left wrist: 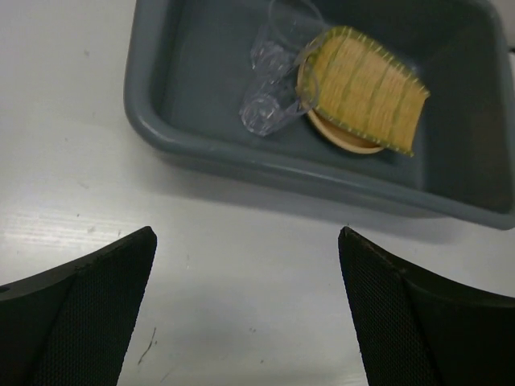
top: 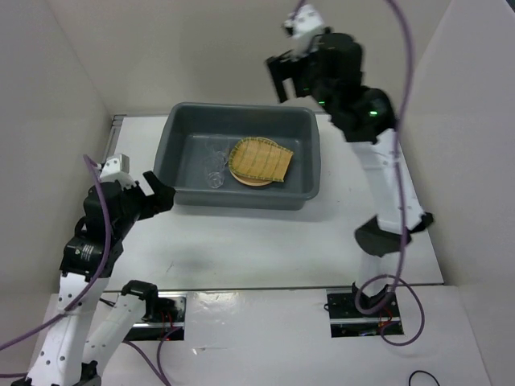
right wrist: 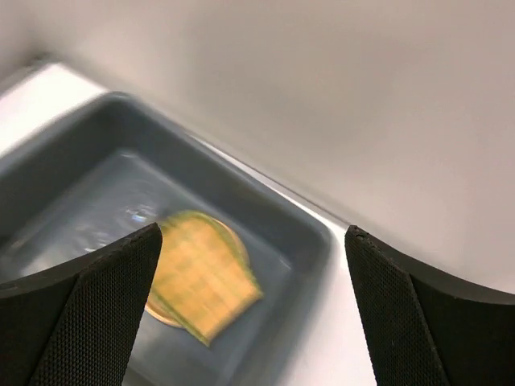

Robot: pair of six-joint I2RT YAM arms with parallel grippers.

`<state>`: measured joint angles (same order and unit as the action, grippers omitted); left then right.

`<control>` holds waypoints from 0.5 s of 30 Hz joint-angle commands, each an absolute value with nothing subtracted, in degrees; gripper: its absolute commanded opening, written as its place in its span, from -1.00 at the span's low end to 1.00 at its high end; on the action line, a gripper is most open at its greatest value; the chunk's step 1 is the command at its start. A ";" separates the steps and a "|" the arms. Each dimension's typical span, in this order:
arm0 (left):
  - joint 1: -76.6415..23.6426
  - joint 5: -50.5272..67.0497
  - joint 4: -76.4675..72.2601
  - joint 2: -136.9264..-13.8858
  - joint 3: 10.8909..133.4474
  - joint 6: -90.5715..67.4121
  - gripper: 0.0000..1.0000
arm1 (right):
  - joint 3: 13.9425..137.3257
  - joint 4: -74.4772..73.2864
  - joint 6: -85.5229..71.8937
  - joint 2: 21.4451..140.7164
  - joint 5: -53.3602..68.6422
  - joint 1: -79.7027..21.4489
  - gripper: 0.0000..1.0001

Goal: Place the mixed dishes into the plastic bin

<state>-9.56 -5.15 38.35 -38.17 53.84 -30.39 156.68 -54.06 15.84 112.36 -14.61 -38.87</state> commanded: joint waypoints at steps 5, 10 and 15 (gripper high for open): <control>-9.40 -2.46 28.74 -42.79 53.96 -29.44 1.00 | 132.64 -58.00 10.37 95.99 -9.33 -18.86 0.98; -8.88 -3.52 30.05 -49.03 58.08 -27.34 1.00 | 115.87 -65.10 12.56 87.90 2.27 -4.94 0.98; -8.88 -2.11 31.90 -54.66 62.40 -24.00 1.00 | 90.47 -61.89 18.71 76.14 10.20 5.00 0.98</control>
<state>-9.19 -3.49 32.91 -54.15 58.96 -27.66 98.19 -59.99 15.11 84.55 3.09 2.98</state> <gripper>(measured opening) 1.000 0.988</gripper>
